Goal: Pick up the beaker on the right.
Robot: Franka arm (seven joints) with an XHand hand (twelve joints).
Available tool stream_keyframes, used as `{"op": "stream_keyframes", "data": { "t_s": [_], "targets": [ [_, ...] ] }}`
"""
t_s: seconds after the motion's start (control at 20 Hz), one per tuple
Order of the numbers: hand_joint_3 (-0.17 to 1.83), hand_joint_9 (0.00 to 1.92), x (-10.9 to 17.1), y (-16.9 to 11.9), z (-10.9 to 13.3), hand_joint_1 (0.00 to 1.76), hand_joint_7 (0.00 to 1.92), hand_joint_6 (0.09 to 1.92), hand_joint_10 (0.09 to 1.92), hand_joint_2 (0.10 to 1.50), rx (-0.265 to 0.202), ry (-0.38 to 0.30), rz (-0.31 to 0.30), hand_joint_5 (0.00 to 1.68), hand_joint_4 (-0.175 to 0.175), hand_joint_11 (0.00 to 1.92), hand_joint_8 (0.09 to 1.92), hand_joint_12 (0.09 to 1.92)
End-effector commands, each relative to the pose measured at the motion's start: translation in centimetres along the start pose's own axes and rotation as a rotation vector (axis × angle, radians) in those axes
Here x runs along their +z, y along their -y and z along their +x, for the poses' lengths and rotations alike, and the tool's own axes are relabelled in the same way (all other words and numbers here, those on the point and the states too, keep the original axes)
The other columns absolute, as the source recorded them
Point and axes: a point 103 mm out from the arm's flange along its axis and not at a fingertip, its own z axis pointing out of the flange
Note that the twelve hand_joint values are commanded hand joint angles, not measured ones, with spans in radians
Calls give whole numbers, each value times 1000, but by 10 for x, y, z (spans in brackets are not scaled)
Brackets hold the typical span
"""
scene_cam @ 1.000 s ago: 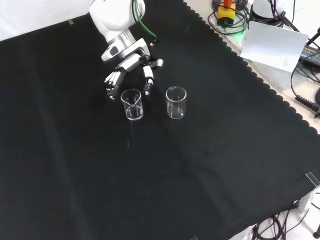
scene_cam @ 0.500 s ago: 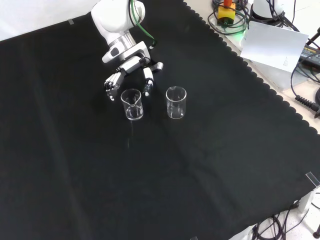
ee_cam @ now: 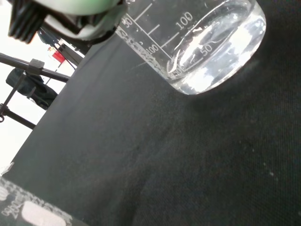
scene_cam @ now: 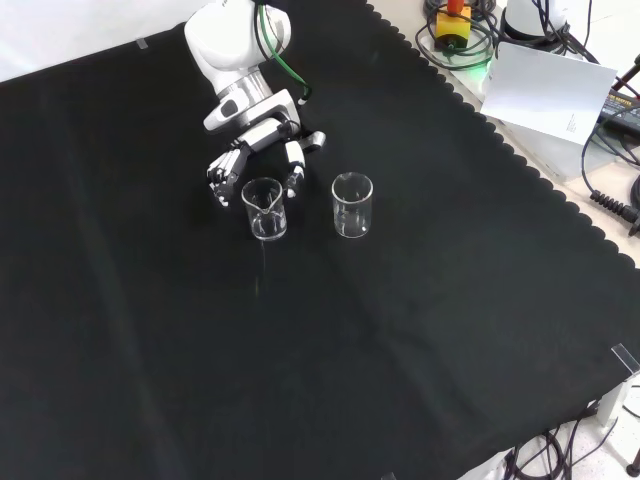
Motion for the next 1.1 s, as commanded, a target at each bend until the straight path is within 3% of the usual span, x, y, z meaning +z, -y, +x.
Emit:
{"op": "stream_keyframes", "data": {
  "t_s": [0.05, 1.1],
  "targets": [
    [614, 534, 3, -5, 1, 911, 411, 87, 654, 533, -11, -12, 7, 536, -58, 133, 739, 1381],
    [614, 591, 18, -14, 5, 910, 465, 94, 634, 535, -23, -62, 31, 553, -65, 167, 757, 1372]
  ]
}}
